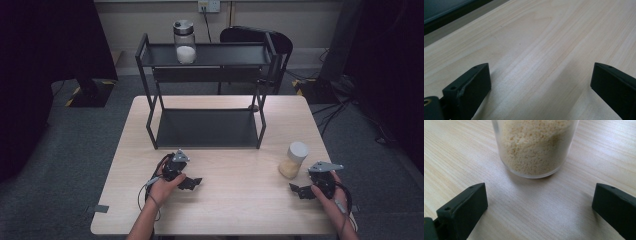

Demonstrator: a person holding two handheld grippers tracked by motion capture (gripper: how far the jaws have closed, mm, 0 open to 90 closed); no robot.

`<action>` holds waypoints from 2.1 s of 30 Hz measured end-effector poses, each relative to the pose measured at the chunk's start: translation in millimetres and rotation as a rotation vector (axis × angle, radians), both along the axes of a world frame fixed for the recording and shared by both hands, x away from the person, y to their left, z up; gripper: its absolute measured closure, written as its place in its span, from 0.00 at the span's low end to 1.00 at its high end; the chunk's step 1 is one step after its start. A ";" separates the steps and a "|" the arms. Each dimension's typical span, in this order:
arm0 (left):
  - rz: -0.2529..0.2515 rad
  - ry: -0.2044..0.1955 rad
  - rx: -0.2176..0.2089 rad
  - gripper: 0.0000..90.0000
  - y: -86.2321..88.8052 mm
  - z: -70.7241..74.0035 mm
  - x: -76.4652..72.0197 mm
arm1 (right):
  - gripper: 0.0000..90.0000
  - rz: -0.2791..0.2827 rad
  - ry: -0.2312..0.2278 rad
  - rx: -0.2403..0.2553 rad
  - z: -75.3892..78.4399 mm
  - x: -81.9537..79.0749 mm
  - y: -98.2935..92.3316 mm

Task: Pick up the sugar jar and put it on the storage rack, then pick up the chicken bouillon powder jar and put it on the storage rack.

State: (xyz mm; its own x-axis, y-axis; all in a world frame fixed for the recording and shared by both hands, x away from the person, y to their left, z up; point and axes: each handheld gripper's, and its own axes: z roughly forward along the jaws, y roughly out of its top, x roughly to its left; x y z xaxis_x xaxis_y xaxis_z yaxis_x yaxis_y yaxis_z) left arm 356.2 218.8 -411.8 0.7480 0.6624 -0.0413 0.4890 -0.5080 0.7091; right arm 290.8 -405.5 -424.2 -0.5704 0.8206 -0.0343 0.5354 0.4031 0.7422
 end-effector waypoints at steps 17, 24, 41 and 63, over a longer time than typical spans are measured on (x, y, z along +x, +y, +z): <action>-0.006 -0.080 0.014 0.00 -3.3 -11.4 -14.7 | 0.00 -0.001 -0.001 -0.001 0.1 0.2 0.3; -0.006 -0.080 0.015 0.00 -3.4 -11.4 -14.8 | 0.00 0.004 0.003 0.001 0.5 1.8 -0.1; -0.005 -0.080 0.015 0.00 -3.5 -11.4 -15.0 | 0.01 0.037 -0.045 0.049 29.2 8.5 -0.1; -0.005 -0.080 0.015 0.00 -3.4 -11.4 -14.9 | 0.37 0.062 -0.184 0.213 20.8 28.6 0.8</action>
